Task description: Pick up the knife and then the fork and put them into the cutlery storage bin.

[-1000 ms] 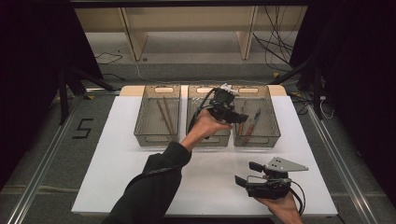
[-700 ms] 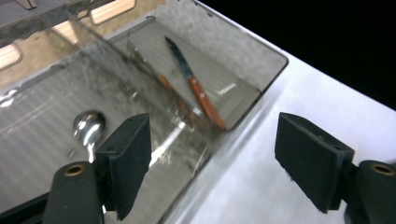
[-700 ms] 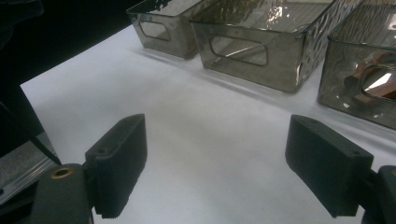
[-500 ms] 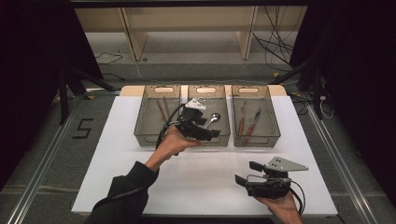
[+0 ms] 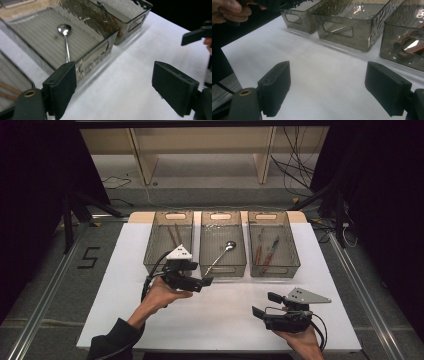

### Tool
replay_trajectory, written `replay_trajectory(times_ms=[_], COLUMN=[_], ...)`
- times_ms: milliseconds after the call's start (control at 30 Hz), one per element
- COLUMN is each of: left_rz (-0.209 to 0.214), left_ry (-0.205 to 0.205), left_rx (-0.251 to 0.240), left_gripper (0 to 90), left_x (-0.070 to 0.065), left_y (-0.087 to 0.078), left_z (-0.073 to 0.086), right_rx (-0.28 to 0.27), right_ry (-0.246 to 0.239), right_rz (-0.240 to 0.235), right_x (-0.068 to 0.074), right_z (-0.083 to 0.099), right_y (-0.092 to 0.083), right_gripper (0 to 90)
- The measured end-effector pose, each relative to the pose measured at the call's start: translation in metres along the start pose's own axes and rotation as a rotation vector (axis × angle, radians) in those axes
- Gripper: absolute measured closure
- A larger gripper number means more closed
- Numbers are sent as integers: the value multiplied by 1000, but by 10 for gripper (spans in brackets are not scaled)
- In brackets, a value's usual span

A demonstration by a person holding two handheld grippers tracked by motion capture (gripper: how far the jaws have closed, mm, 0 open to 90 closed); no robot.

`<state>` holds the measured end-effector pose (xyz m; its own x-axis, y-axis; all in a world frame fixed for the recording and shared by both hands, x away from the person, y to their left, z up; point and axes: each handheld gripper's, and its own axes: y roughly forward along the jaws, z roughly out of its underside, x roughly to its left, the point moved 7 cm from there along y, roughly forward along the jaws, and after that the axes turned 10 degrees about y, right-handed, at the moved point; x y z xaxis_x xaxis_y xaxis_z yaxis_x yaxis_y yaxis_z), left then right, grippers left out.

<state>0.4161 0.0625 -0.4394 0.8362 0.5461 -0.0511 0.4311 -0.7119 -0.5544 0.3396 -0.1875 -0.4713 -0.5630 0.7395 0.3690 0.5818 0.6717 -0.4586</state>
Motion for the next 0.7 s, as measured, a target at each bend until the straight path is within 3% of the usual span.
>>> replay_trajectory(times_ms=[267, 567, 700], left_rz=[-24, -57, -50], left_ry=[-30, -52, -62], left_rx=[-23, -55, -62], left_gripper=[170, 163, 159], left_x=[-1, -1, -5], left_y=[-19, -41, -45], left_z=[32, 54, 62], right_rx=[-1, -4, -4], right_ry=[-9, -7, -8], right_rz=[-2, 2, 7], right_x=[1, 0, -1], right_z=[0, 0, 0], right_y=[1, 0, 1], right_gripper=[216, 216, 216])
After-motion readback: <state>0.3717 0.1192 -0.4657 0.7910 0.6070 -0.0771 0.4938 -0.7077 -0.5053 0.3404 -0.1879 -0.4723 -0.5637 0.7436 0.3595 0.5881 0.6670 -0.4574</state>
